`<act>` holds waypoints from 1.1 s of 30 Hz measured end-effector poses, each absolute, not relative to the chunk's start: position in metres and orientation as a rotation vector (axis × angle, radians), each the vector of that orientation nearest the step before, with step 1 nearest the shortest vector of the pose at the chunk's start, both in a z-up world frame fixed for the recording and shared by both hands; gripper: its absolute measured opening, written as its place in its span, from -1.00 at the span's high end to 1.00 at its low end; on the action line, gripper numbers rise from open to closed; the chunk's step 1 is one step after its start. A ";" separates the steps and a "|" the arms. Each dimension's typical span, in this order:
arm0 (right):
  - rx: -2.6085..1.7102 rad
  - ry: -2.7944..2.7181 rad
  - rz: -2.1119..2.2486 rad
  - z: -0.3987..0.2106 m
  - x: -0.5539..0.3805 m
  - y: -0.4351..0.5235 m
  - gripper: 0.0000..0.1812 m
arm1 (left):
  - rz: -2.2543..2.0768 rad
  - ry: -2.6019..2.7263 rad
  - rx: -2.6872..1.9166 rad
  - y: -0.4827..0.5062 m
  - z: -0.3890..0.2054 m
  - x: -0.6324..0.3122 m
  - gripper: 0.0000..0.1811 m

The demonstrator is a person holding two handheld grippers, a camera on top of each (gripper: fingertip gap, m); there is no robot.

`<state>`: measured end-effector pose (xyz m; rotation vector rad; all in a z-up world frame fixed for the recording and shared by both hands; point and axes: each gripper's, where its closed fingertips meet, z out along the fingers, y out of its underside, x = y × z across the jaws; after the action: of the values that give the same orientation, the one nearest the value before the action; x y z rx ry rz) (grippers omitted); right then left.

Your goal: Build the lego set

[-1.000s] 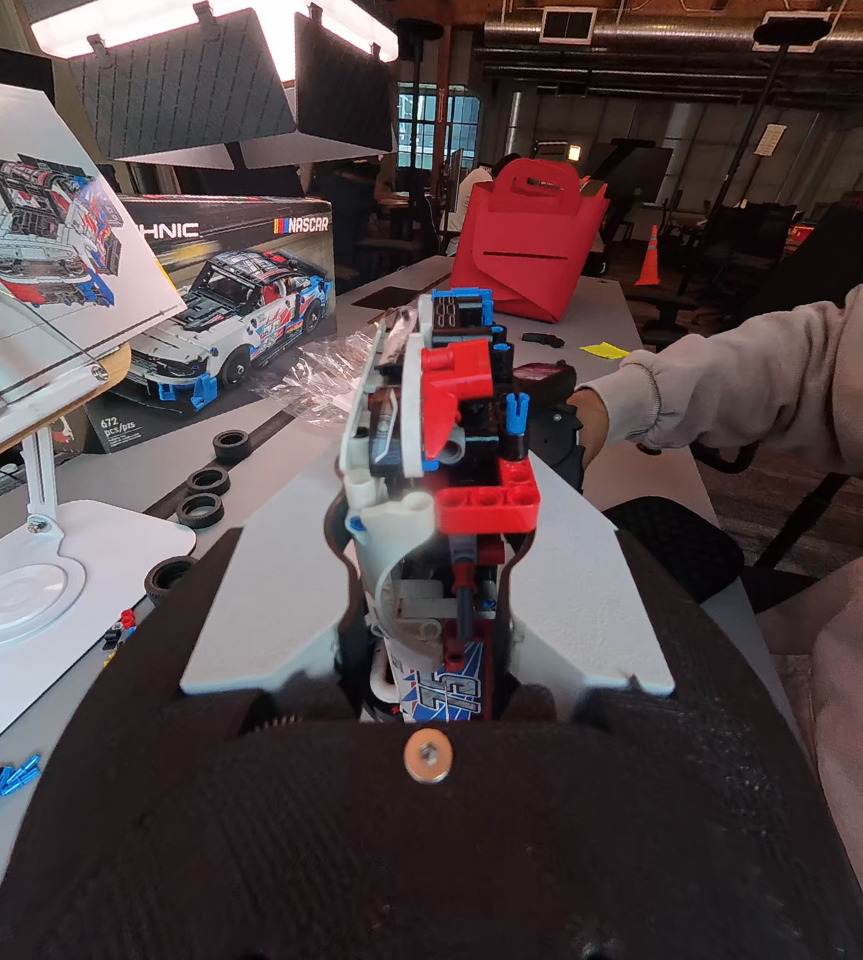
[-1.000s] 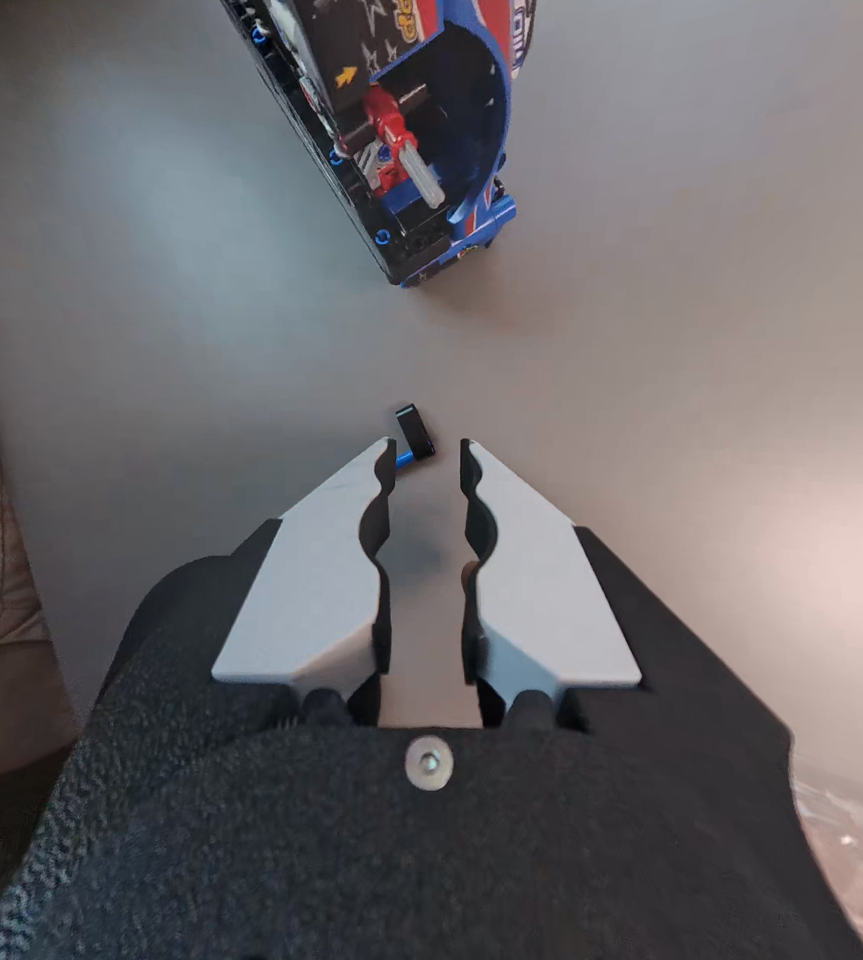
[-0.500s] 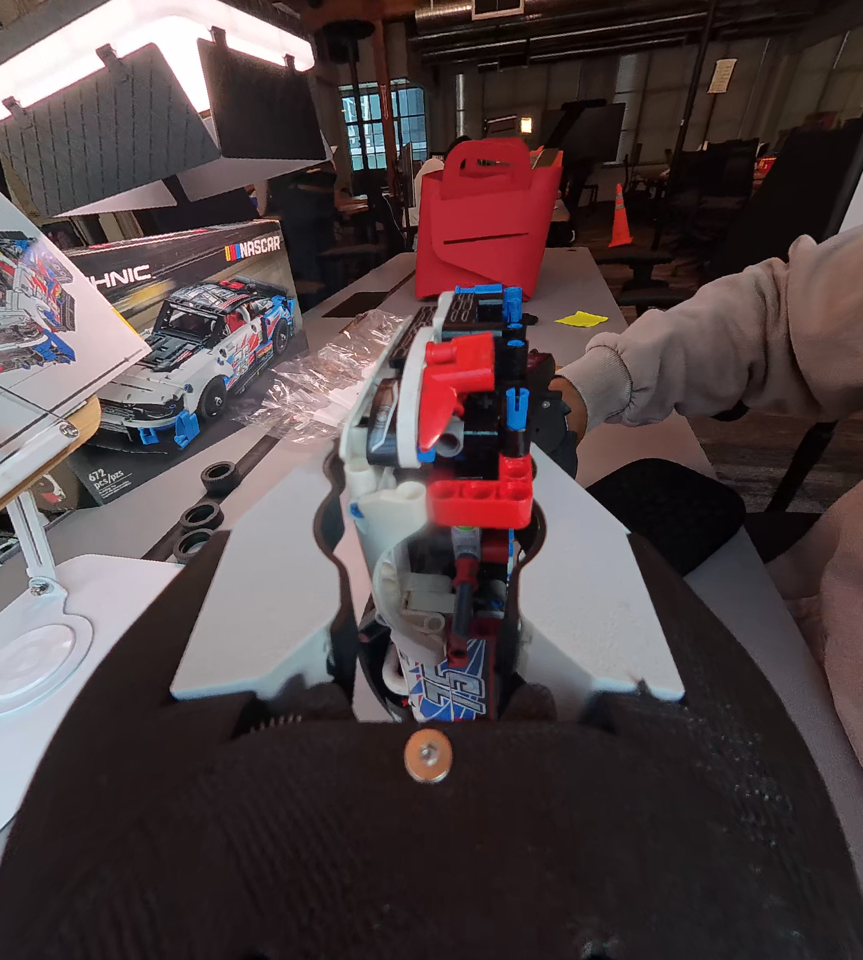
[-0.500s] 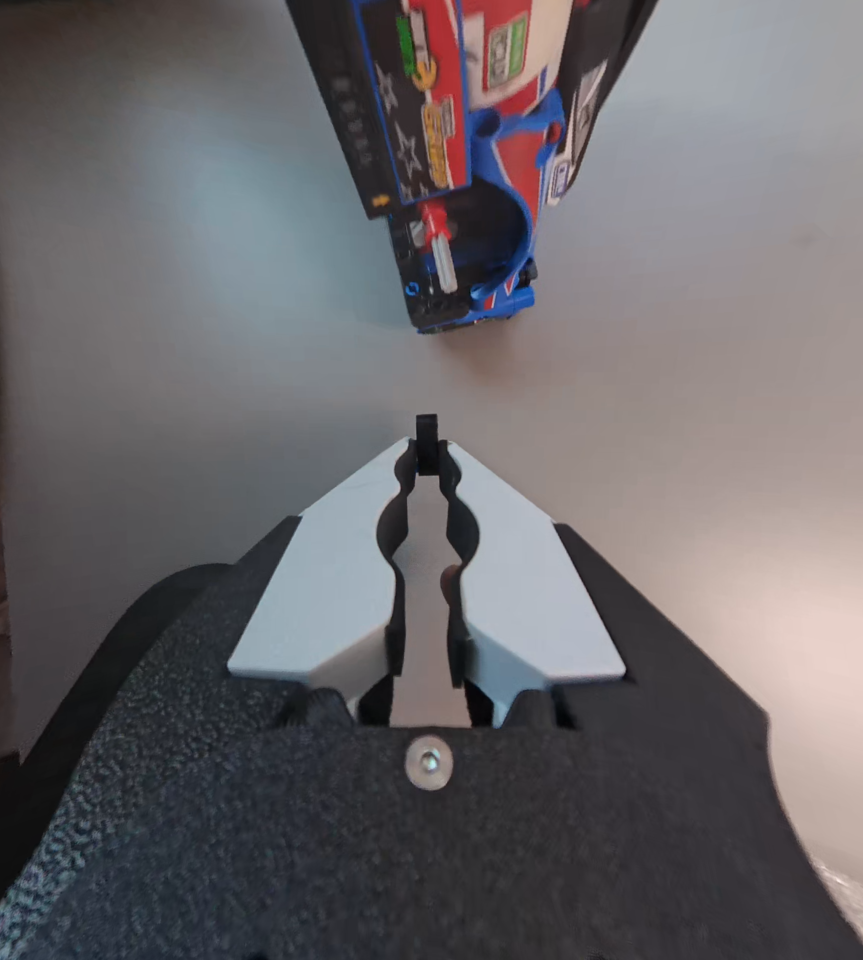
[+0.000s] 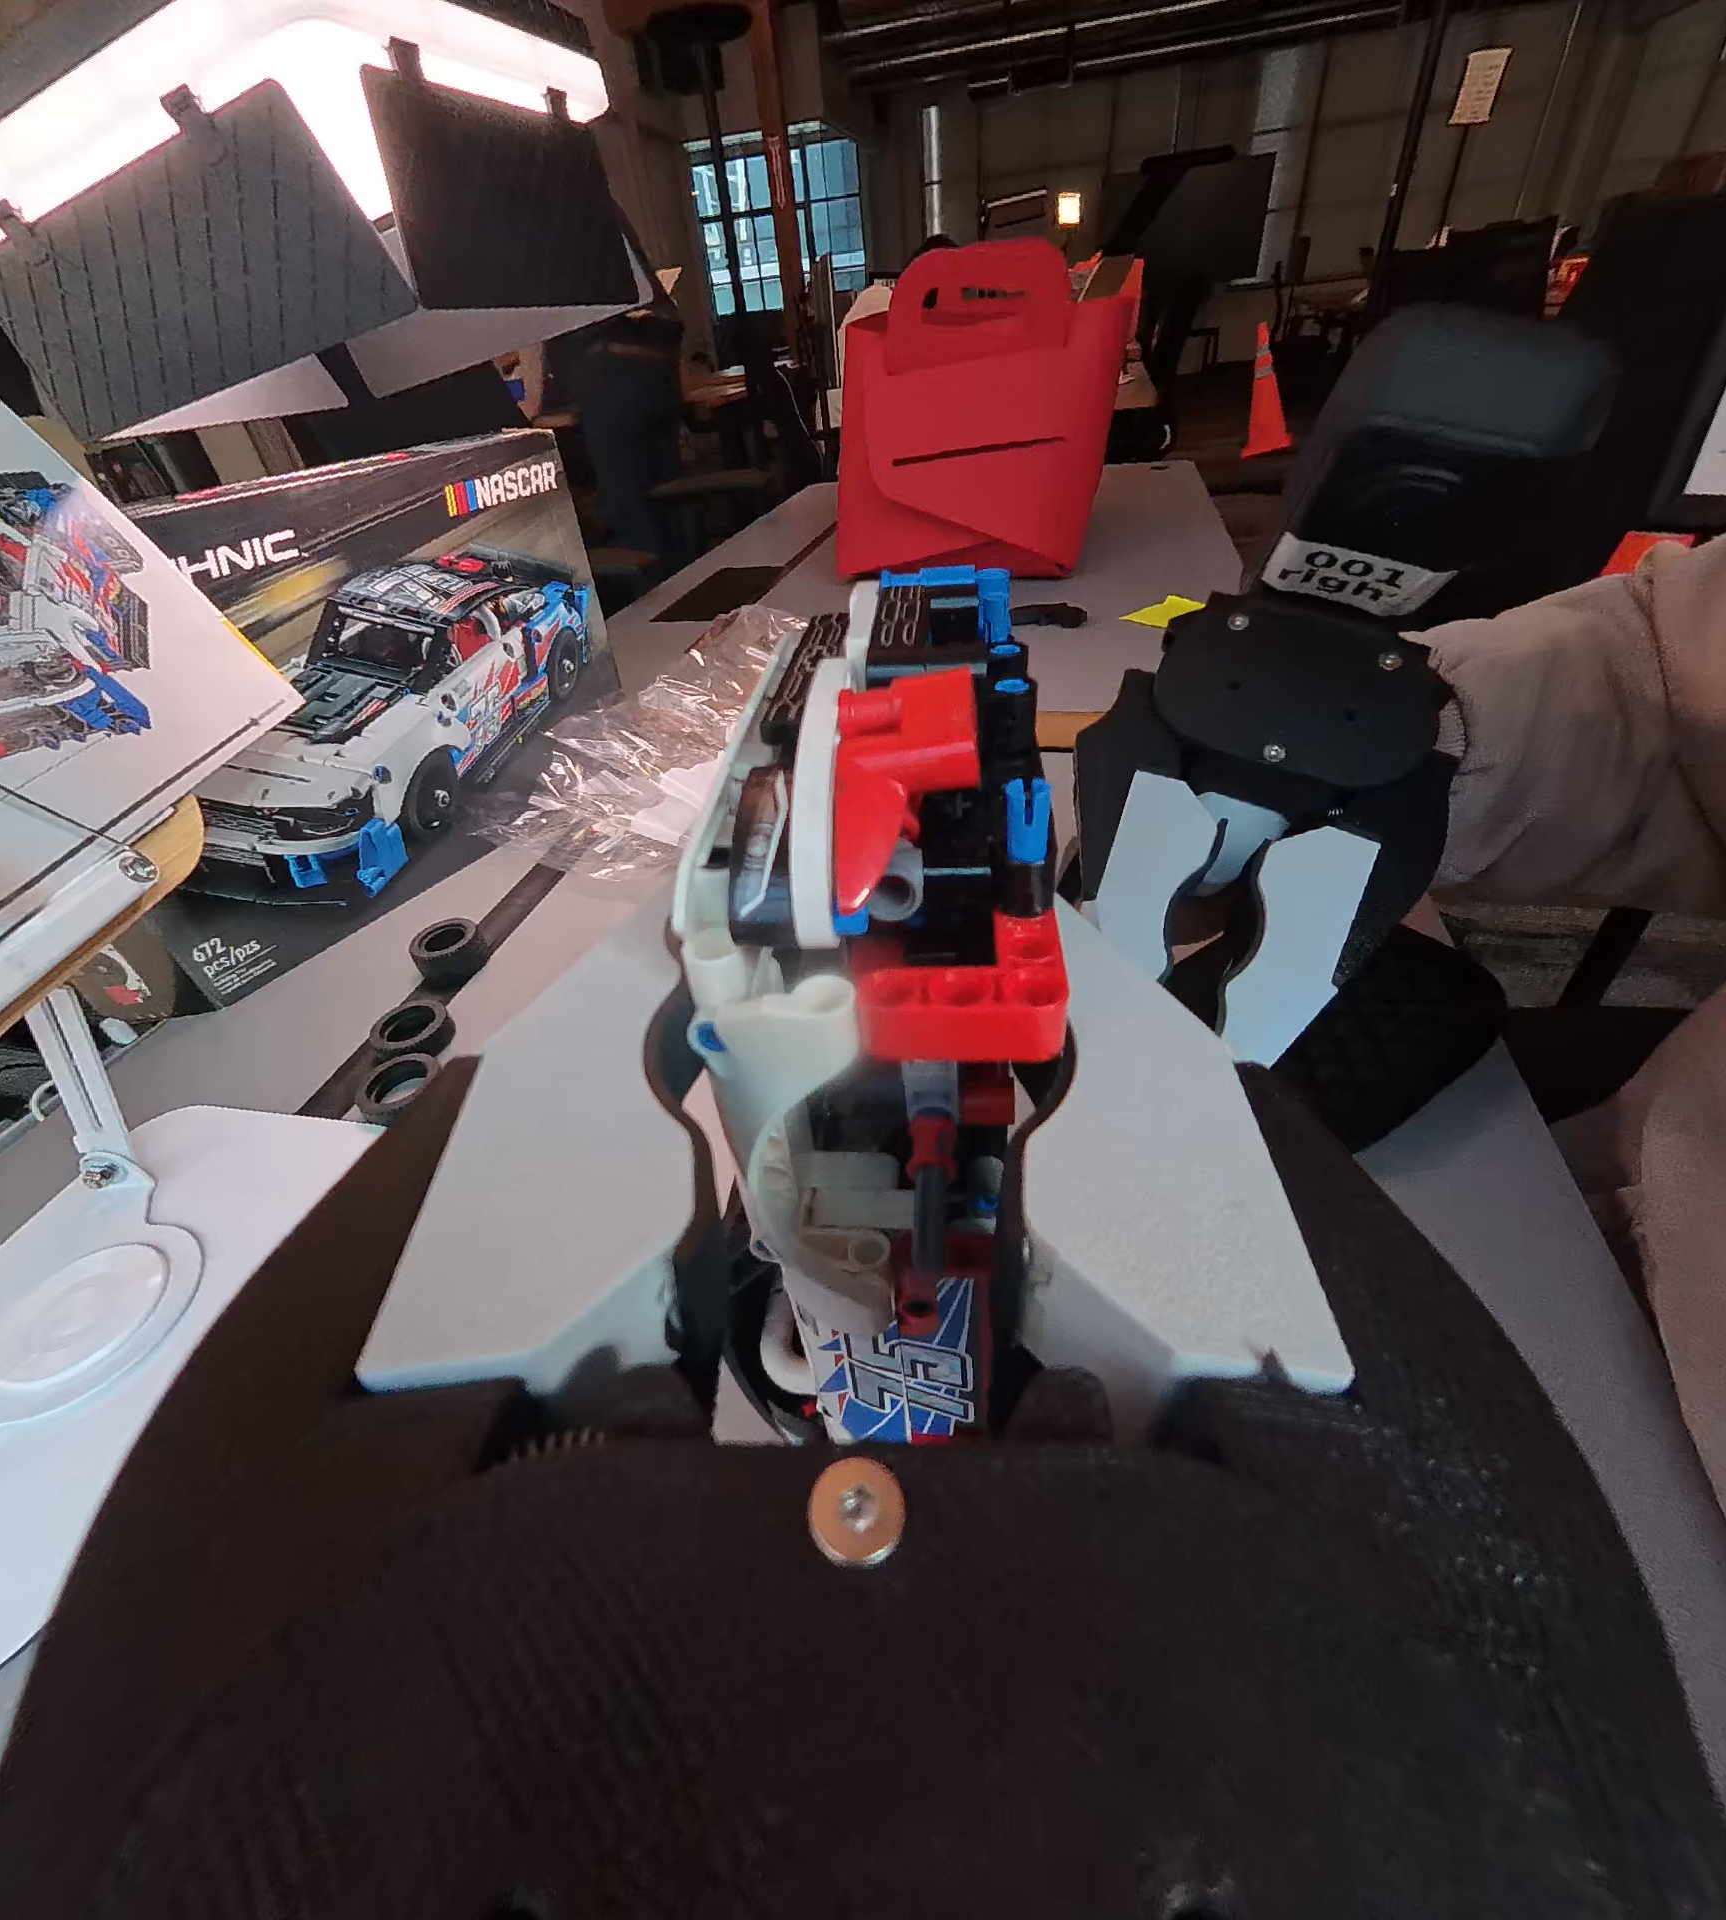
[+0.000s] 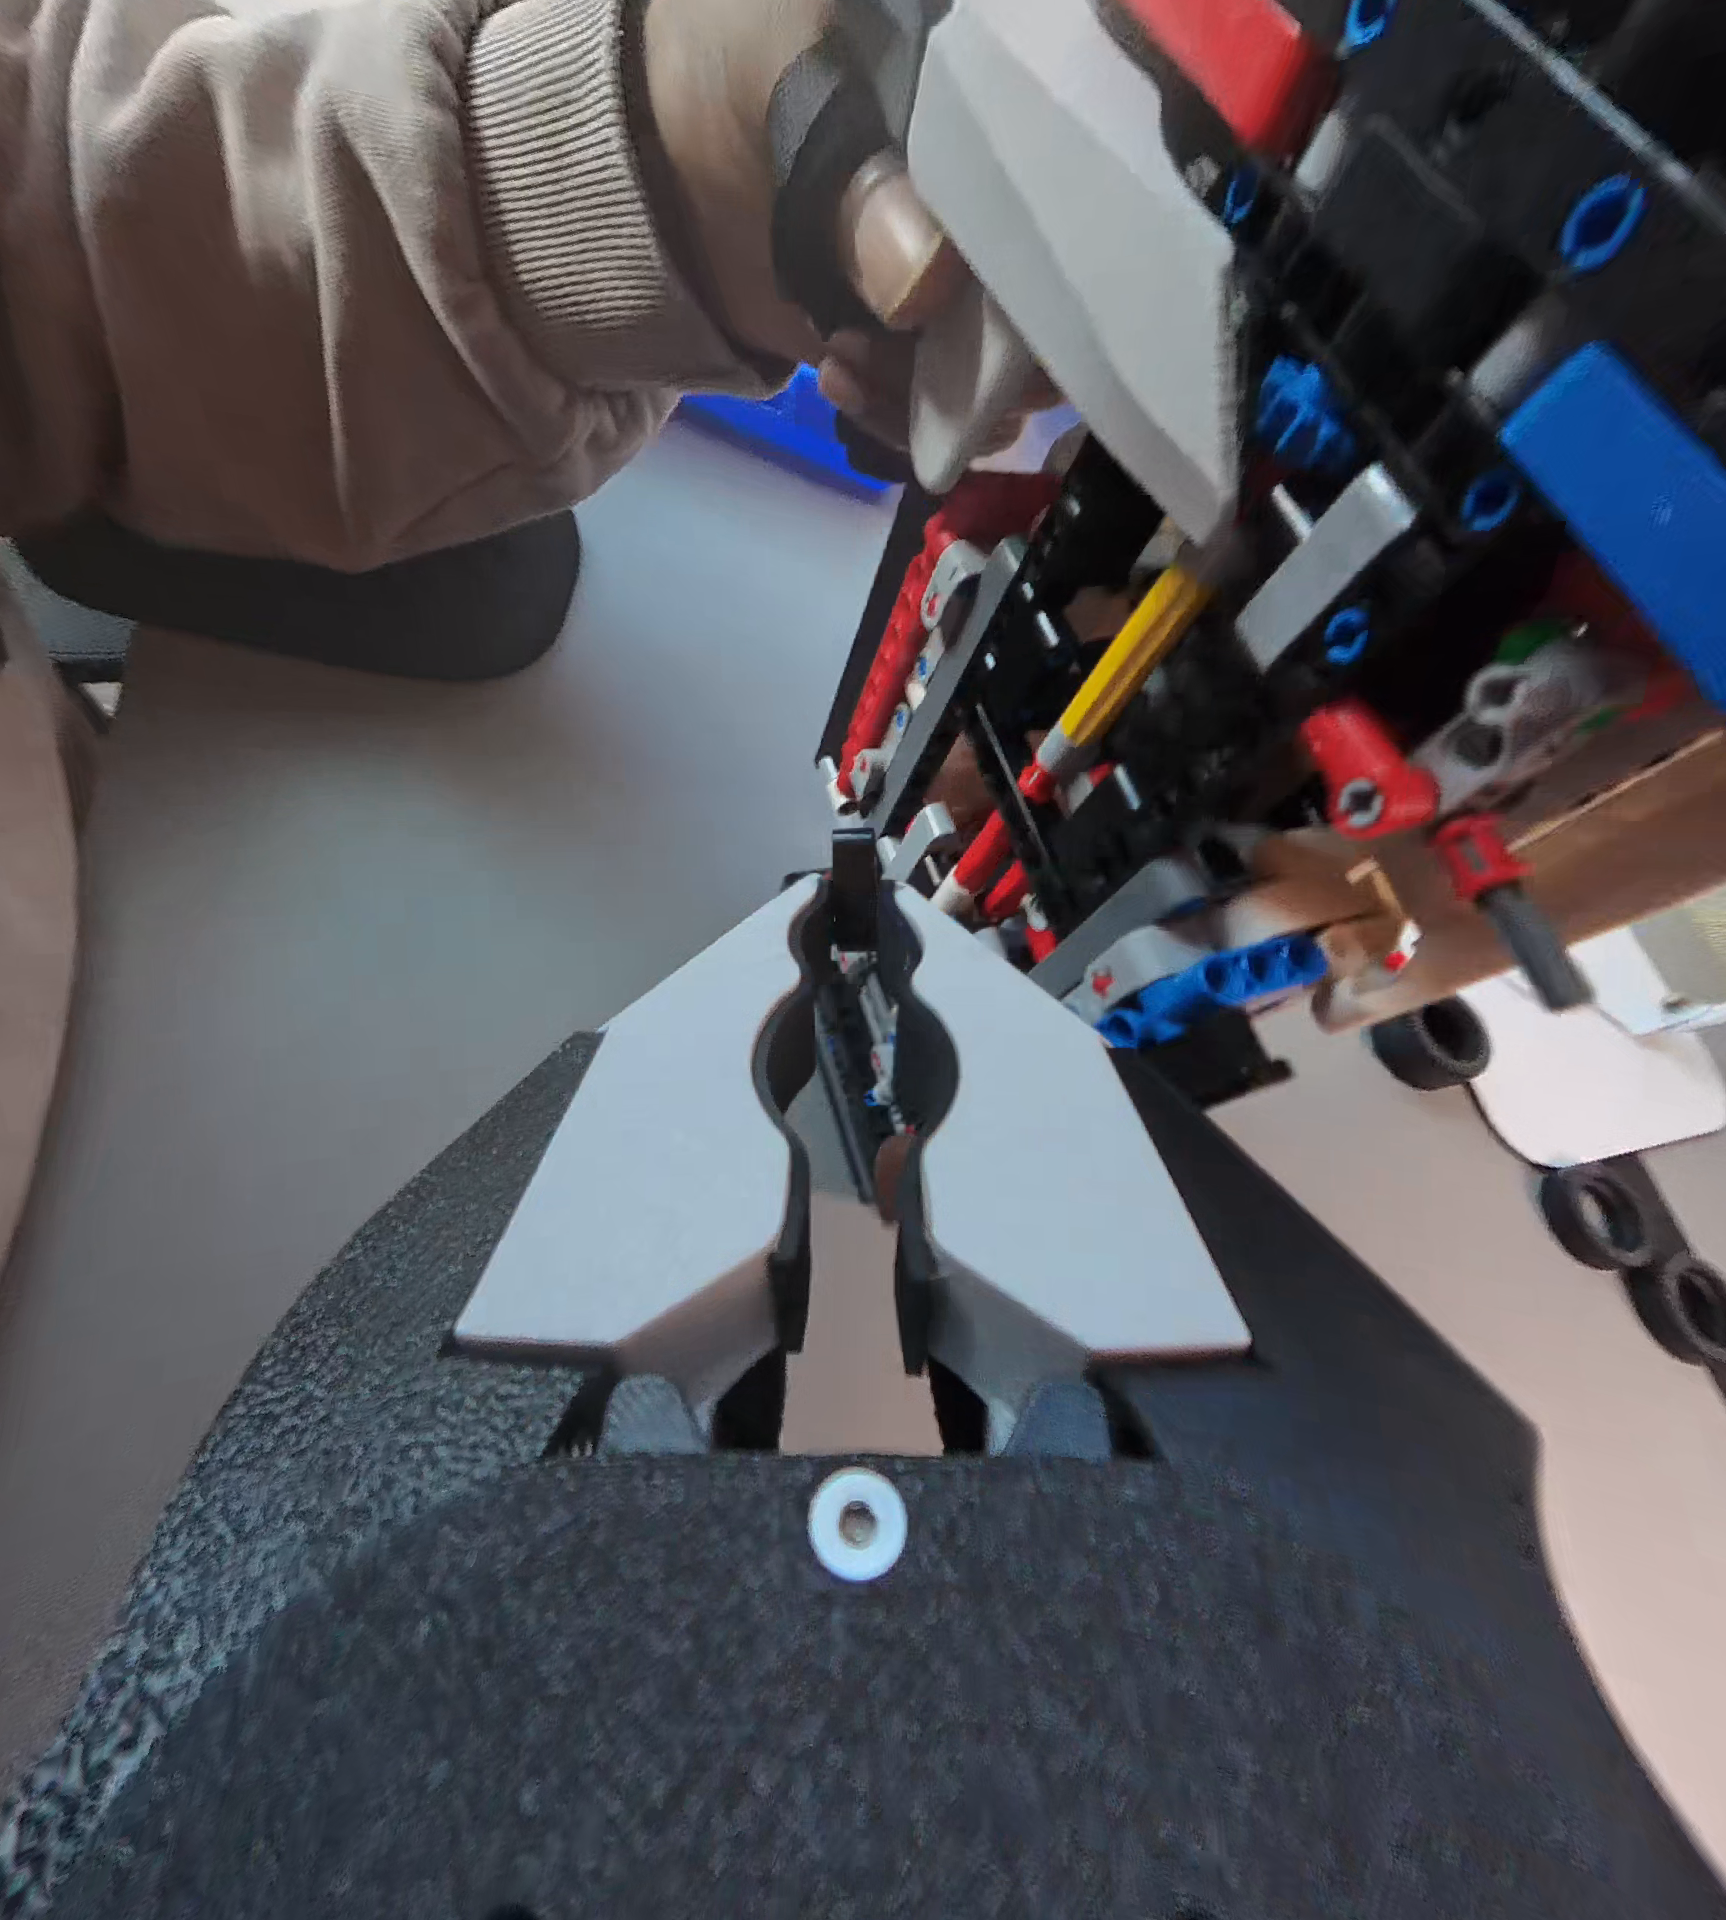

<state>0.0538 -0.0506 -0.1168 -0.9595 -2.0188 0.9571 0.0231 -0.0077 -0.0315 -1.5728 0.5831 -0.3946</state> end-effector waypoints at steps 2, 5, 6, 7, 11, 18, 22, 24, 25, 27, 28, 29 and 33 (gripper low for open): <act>-0.919 -1.993 0.895 -0.113 0.045 -0.050 0.94 | -0.373 0.589 -1.581 -0.009 -0.032 0.024 0.37; -0.895 -1.990 0.856 -0.112 0.039 -0.050 0.94 | -0.358 0.593 -1.589 -0.012 -0.032 0.027 0.35; -0.888 -1.987 0.849 -0.112 0.039 -0.050 0.94 | -0.353 0.593 -1.590 -0.013 -0.032 0.028 0.35; -0.884 -1.989 0.844 -0.112 0.039 -0.051 0.94 | -0.348 0.592 -1.590 -0.014 -0.032 0.028 0.36; -0.911 -1.968 0.863 -0.107 0.038 -0.052 0.94 | -0.351 0.598 -1.591 -0.016 -0.033 0.029 0.36; -0.943 -1.931 0.876 -0.103 0.036 -0.055 0.94 | -0.329 0.592 -1.594 -0.025 -0.029 0.022 0.24; -0.942 -1.925 0.872 -0.104 0.034 -0.056 0.94 | -0.270 0.509 -1.594 -0.043 -0.023 0.004 0.24; -0.942 -1.921 0.875 -0.103 0.034 -0.055 0.95 | -0.208 0.422 -1.597 -0.058 -0.020 -0.007 0.36; -0.938 -1.924 0.870 -0.103 0.034 -0.055 0.95 | -0.195 0.383 -1.602 -0.066 -0.021 -0.009 0.45; -0.930 -1.929 0.859 -0.103 0.034 -0.055 0.94 | -0.212 0.317 -1.610 -0.082 -0.030 -0.005 0.63; -0.926 -1.930 0.858 -0.104 0.034 -0.055 0.94 | -0.235 0.294 -1.615 -0.089 -0.036 0.000 0.67; -0.921 -1.931 0.855 -0.104 0.034 -0.056 0.95 | -0.261 0.261 -1.624 -0.094 -0.042 0.006 0.70; -0.893 -1.936 0.840 -0.105 0.035 -0.057 0.94 | -0.553 0.090 -1.662 -0.098 -0.073 0.041 0.85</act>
<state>0.0348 -0.0567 -0.1051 -0.8929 -1.9358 0.8403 0.0407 -0.0983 -0.0730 -1.6618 0.0905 -0.5531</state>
